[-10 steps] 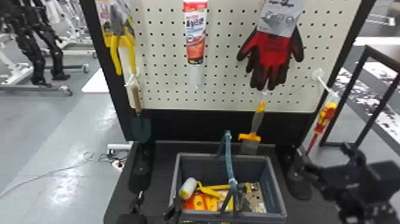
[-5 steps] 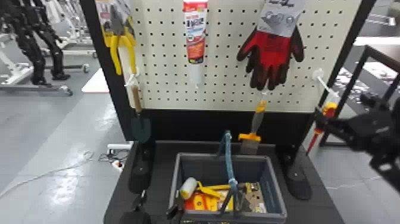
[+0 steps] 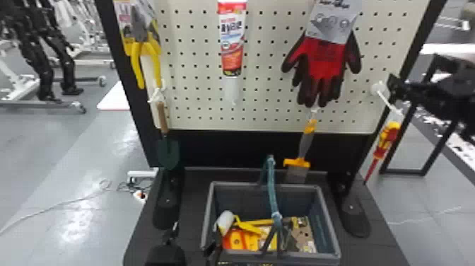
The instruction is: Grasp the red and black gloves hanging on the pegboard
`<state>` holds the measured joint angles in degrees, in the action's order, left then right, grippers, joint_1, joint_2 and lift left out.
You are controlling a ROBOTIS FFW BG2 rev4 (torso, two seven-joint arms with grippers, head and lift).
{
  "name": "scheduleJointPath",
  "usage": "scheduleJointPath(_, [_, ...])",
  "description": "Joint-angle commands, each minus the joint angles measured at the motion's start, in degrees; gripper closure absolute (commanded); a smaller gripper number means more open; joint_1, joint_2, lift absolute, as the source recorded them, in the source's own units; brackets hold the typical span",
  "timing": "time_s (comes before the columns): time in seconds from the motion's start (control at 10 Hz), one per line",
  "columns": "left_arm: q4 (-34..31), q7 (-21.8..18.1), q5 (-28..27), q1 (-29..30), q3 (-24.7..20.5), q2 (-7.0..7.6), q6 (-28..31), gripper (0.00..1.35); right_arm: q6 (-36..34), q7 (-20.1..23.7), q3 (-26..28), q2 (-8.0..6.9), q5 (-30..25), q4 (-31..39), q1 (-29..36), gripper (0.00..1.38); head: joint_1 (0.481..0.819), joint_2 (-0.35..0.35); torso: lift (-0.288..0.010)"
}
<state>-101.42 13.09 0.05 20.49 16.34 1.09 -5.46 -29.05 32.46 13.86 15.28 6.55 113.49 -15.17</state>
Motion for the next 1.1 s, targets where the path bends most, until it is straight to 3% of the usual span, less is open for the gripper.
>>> scheduleJointPath(0.0, [0.1,0.0,0.2,-0.3,0.3,0.32,0.3,0.39,-3.6,0.2,-3.2,4.14,4.3,-1.2,-4.7,0.11,0.549,0.0,-0.1])
scheduleJointPath(0.2, [0.0,0.0,0.2,-0.4,0.3,0.32,0.5,0.39,-7.3,0.2,-7.7,8.63,12.0,-3.0,-9.7,0.11,0.549,0.0,-0.1])
scheduleJointPath(0.4, [0.0,-0.1,0.4,-0.7,0.5,0.49,0.9,0.39,-10.2,0.1,-10.9,11.26,19.6,-4.9,-14.1,0.11,0.549,0.0,-0.1])
scheduleJointPath(0.6, [0.4,-0.3,0.6,-1.5,1.0,0.76,1.3,0.39,-10.2,0.4,-15.9,13.02,25.4,-8.1,-18.2,0.11,0.549,0.0,-0.1])
scheduleJointPath(1.0, [1.2,-0.7,0.9,-2.6,1.8,0.93,1.6,0.39,-6.8,0.8,-25.0,14.25,34.1,-12.9,-22.8,0.11,0.549,0.0,-0.1])
